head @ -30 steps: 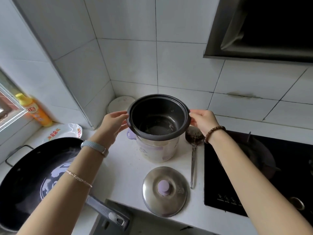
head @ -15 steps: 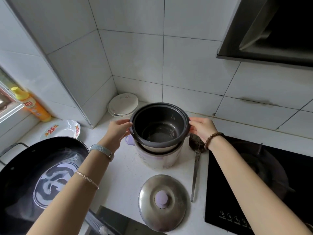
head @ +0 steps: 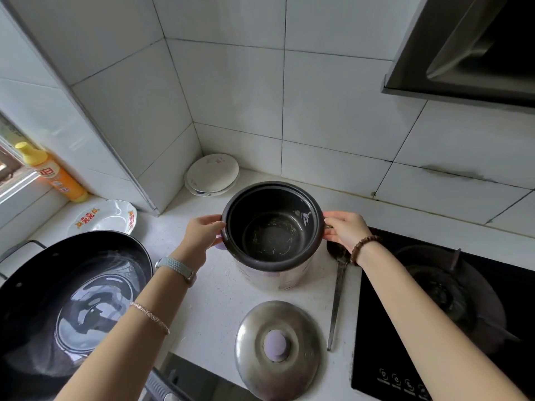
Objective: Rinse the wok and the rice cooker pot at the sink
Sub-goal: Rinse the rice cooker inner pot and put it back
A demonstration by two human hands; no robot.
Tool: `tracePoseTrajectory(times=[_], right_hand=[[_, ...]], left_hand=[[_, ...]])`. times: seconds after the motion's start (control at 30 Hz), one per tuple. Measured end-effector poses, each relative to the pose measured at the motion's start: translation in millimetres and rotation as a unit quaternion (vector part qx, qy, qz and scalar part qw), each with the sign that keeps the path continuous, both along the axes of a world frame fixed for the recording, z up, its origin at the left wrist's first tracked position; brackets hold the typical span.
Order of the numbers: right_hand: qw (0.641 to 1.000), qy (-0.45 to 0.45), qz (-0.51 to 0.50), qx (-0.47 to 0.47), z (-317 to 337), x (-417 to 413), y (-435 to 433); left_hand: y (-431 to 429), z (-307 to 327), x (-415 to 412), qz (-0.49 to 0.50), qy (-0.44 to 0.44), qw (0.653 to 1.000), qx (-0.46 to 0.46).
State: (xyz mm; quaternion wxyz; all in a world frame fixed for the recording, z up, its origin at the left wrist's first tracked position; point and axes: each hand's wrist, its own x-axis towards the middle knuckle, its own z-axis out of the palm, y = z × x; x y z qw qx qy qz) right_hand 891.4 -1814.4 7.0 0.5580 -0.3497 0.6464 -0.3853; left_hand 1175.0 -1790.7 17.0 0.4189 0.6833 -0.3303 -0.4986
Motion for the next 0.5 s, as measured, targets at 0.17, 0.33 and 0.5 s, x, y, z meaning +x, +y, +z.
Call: tracePoseTrajectory(times=[0.17, 0.33, 0.5], right_hand=[[1.000, 0.021, 0.015, 0.003, -8.2, -1.4, 1.5], [1.000, 0.024, 0.006, -0.003, -9.4, 1.1, 2.8], [1.000, 0.030, 0.006, 0.008, -11.3, 1.3, 3.0]], left_hand=[[6.0, -4.4, -1.3, -0.004, -0.014, 1.000, -0.005], [7.5, -9.6, -2.1, -0.006, -0.052, 0.999, -0.015], [11.0, -9.0, -1.9, -0.016, -0.041, 0.999, -0.013]])
